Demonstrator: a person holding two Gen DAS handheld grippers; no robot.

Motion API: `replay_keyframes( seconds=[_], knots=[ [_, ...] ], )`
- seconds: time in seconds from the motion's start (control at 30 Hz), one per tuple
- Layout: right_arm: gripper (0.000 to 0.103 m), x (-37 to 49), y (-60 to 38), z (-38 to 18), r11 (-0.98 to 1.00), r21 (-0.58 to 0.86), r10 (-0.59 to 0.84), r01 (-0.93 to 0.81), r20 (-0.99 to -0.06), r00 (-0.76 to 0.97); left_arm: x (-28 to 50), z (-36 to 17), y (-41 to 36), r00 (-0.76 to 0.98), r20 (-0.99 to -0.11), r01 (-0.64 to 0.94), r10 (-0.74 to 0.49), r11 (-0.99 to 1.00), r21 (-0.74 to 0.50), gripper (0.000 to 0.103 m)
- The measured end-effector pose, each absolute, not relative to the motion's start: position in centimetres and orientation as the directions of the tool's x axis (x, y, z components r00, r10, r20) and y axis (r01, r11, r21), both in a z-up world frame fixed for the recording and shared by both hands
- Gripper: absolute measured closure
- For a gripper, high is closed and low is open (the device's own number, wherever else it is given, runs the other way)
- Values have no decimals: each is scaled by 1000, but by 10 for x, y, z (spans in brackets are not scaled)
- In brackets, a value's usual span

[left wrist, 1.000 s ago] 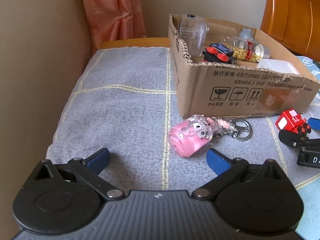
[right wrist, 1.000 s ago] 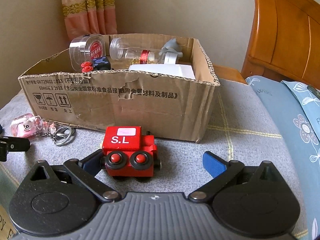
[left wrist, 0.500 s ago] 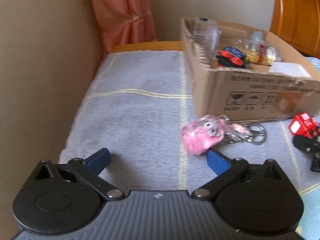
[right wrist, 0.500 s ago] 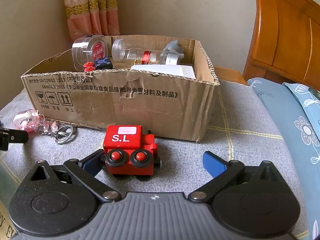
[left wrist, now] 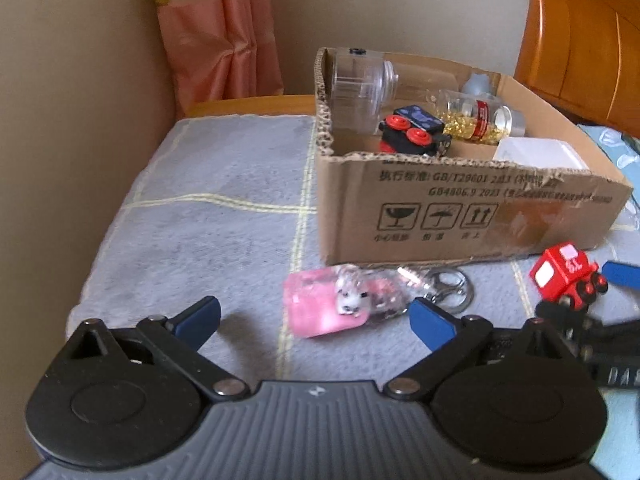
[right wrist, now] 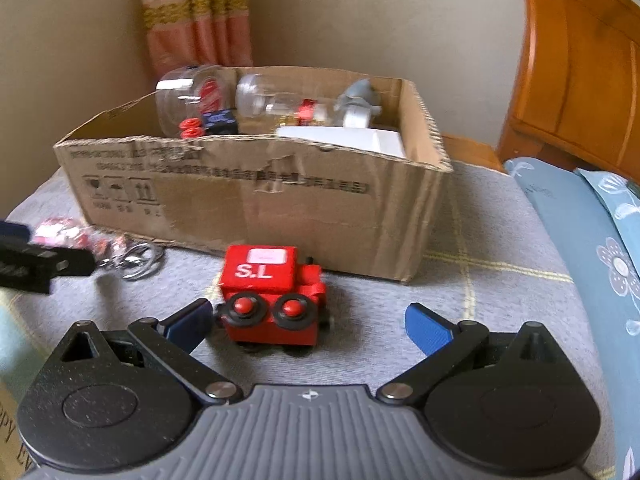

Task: Organize rigid objects
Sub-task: 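Lower the right tool onto the red S.L toy train and grasp it, then grasp the pink keychain with the left tool while the right tool holds the train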

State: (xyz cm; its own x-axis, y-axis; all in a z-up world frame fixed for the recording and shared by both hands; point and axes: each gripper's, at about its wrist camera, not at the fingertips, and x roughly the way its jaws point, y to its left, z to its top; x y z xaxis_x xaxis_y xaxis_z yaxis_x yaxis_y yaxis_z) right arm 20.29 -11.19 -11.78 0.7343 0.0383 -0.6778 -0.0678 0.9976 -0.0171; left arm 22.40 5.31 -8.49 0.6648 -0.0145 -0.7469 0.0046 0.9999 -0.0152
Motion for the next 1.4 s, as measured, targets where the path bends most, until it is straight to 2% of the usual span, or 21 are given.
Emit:
replay_keyframes(
  seconds=[0.13,0.33,0.47,0.57,0.63,0.7,0.97,1.13,1.27,1.4],
  knots=[
    [0,206,-103,-118,992,-17,80,-124,-676,733,230,-86,56,669,-743,-25,-23,998,-53,13],
    [1,214,-90,-117,984,-22,116,-178,-676,728,231,-85,62,670,-742,-29,-29,997,-65,17],
    [11,216,-86,-114,980,-25,131,-198,-669,732,230,-84,62,669,-743,-28,-36,997,-73,20],
    [19,215,-87,-114,980,-26,131,-198,-665,736,229,-82,63,669,-741,-20,-49,996,-84,26],
    [28,215,-88,-113,982,-30,120,-186,-660,741,227,-80,62,671,-739,-8,-65,996,-94,39],
    [40,212,-87,-110,984,-35,111,-177,-656,746,226,-79,60,669,-739,3,-79,995,-103,44],
    [44,213,-88,-110,986,-38,99,-163,-656,749,227,-79,60,668,-740,3,-75,995,-98,44],
    [44,206,-94,-109,985,-43,98,-167,-660,745,222,-77,65,668,-738,66,-96,995,-69,48],
    [44,197,-102,-106,984,-54,89,-168,-670,737,216,-75,73,664,-742,125,-96,992,-16,48],
    [44,193,-107,-106,986,-44,87,-158,-674,734,213,-74,80,664,-742,115,-91,993,-20,45]
  ],
)
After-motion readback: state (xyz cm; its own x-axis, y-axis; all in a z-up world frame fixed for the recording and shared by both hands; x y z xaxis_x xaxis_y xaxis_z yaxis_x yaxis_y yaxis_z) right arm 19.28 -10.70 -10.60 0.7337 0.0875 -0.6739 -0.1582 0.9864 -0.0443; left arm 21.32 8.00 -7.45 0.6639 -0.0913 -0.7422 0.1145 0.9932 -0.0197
